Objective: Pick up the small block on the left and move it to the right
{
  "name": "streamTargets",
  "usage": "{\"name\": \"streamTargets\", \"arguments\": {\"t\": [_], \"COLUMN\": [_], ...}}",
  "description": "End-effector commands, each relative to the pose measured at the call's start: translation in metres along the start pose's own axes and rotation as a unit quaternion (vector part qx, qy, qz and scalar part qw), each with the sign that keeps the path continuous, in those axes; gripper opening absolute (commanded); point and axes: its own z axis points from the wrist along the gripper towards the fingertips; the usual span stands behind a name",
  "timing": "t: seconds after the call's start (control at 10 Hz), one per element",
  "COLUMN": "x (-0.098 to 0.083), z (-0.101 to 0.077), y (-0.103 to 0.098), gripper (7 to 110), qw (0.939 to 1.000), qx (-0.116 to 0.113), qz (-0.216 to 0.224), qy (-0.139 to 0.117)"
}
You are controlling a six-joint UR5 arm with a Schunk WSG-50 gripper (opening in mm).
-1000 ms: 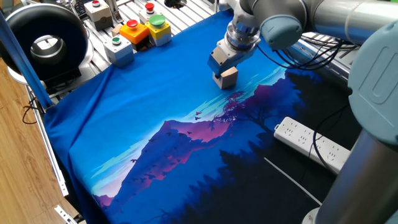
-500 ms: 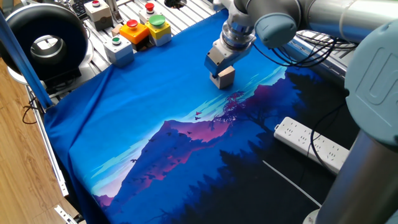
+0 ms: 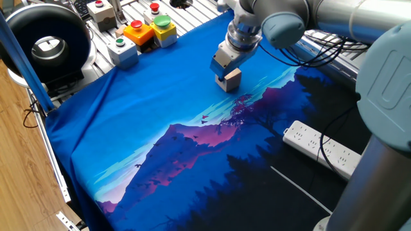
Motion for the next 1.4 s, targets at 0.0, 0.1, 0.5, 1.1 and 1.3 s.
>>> {"name": "streamTargets", "arguments": {"t": [0.0, 0.1, 0.5, 1.1, 1.3], "x": [0.004, 0.004, 0.014, 0.014, 0.012], "z": [-0.017, -0.02, -0.047, -0.049, -0.051], "y": [0.003, 0.005, 0.012, 0.052, 0.073], "gripper": [7, 7, 7, 7, 7], "qw": [0.9999, 0.9998, 0.999, 0.997, 0.9959], "qx": [-0.01, -0.014, -0.025, -0.027, -0.023], "qz": [0.007, 0.008, 0.02, 0.065, 0.081], "qy": [0.012, 0.013, 0.03, 0.033, 0.035]}}
